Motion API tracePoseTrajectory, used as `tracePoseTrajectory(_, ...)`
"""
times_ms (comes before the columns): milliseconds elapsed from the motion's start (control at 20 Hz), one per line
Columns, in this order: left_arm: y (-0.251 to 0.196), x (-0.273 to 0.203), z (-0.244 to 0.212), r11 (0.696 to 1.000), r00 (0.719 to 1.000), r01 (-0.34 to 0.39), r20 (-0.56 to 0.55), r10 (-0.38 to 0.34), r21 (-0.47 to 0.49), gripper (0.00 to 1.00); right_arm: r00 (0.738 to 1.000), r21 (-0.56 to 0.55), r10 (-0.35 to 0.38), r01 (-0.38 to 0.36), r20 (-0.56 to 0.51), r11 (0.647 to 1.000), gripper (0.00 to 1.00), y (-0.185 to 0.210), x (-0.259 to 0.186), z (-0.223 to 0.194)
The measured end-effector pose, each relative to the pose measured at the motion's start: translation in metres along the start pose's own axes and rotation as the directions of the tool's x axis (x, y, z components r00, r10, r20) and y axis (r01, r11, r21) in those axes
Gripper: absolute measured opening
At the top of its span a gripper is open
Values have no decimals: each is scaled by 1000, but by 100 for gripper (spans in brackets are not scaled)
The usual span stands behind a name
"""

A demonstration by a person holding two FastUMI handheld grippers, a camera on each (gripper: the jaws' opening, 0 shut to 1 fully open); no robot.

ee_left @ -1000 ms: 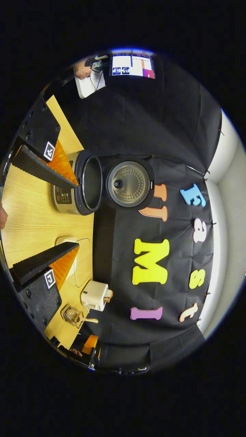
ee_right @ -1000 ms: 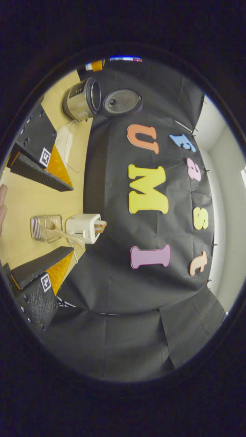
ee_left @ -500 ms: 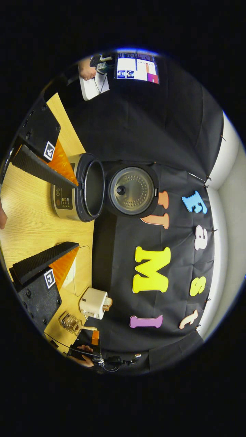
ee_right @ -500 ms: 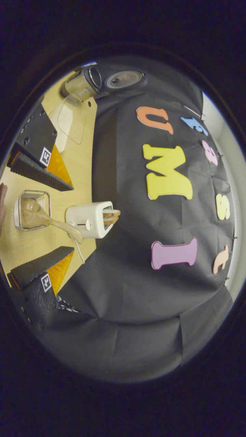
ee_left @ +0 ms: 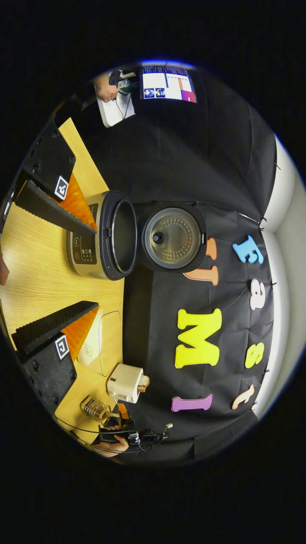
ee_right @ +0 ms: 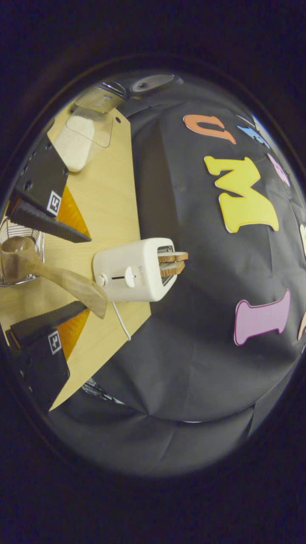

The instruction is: Close the left gripper, press the button to open the rice cooker; take a wooden spoon from the chopstick holder with the right hand, scoop a spoonful of rice and pour it into the rice cooker, then put the wooden spoon back into the chopstick holder.

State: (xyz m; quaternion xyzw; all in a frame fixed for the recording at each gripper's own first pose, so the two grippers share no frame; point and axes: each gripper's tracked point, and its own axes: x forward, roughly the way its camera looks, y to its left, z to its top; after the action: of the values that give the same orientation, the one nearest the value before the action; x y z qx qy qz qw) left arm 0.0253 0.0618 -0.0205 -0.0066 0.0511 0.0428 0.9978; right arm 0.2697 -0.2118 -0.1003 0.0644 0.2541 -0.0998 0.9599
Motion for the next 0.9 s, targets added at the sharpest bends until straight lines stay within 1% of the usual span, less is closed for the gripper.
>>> tracePoseTrajectory(50,0,-2,2,1000,1000,-1,9,1,7,99,1000,14,-7,8,-23,1000,70,-2,5,-4)
tracePoseTrajectory(100,0,-4,7,1000,1000,0,24,-1,14,99,999,31,-22,23,-41,999,67,-6,6,-7)
tracePoseTrajectory(150,-1,-5,9,1000,999,2,32,-3,20,99,999,50,-22,24,-47,998,41,-8,5,-8)
tracePoseTrajectory(250,0,-7,10,1000,999,2,35,-3,21,99,999,74,19,-17,-30,997,23,-4,-4,-4)
tracePoseTrajectory(300,0,-8,11,1000,999,3,35,-4,20,99,999,81,24,-21,-28,996,23,-5,-9,-3)
tracePoseTrajectory(350,1,-9,12,1000,999,3,32,-4,19,99,1000,84,15,-14,-22,996,19,-9,-17,-3)
tracePoseTrajectory(400,1,-11,12,1000,1000,4,29,-4,19,99,999,87,32,-31,-19,996,18,-6,-26,-2)
tracePoseTrajectory(550,0,-19,18,1000,999,14,36,-15,16,99,1000,31,27,-27,-1,999,18,-1,-50,-2)
tracePoseTrajectory(600,-1,-22,22,1000,999,19,42,-20,16,99,1000,31,29,-29,-2,999,18,4,-58,-4)
tracePoseTrajectory(650,-1,-25,25,1000,998,25,50,-26,14,99,1000,20,26,-26,2,999,11,7,-65,-2)
tracePoseTrajectory(800,-1,-35,33,999,997,45,65,-46,17,99,999,-49,-4,6,42,999,12,15,-87,8)
tracePoseTrajectory(900,2,-40,37,999,996,50,71,-51,19,99,996,-73,-30,36,81,997,11,20,-100,21)
